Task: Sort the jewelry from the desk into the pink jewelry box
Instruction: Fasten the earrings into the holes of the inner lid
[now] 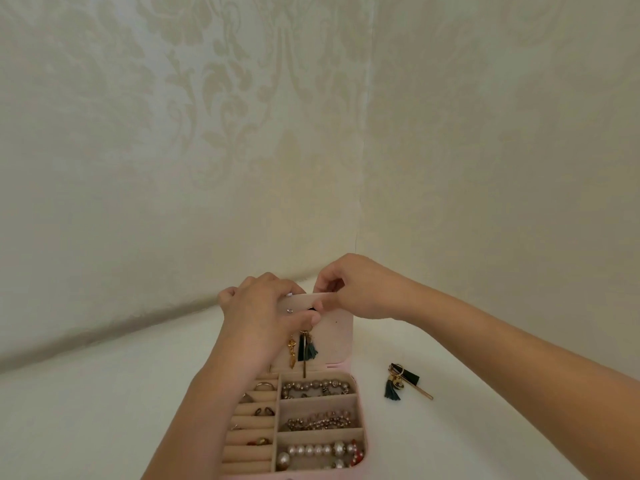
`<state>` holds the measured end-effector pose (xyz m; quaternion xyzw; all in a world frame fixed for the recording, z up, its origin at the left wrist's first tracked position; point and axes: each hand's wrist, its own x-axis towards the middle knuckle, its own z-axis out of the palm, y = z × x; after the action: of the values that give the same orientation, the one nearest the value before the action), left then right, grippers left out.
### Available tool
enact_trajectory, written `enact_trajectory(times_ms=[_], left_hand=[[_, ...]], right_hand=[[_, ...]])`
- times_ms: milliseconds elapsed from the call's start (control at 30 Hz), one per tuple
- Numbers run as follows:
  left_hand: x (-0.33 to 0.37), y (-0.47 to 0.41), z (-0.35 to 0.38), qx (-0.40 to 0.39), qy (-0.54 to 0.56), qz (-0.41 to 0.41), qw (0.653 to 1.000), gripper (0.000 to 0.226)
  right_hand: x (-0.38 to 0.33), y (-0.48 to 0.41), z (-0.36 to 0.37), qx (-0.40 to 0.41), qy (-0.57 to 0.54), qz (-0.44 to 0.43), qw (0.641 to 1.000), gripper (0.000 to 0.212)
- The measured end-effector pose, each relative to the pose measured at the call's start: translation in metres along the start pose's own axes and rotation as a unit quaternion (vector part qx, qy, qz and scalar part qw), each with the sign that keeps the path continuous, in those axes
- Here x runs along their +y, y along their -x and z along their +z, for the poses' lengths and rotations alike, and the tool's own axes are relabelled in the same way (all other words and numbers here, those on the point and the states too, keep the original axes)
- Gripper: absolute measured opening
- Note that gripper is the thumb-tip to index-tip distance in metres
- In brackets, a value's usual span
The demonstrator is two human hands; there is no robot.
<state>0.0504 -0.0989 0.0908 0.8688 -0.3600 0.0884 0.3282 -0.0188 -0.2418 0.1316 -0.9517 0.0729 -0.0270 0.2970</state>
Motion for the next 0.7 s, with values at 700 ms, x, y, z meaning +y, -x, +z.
enact_trajectory(times_ms=[700], left_hand=[[-0.007,-0.007,0.009,0.013,-0.034,-0.021,0.999,0.022]], right_hand=[[0.023,-0.004,0.010,0.012,-0.077,-0.032,0.996,0.018]])
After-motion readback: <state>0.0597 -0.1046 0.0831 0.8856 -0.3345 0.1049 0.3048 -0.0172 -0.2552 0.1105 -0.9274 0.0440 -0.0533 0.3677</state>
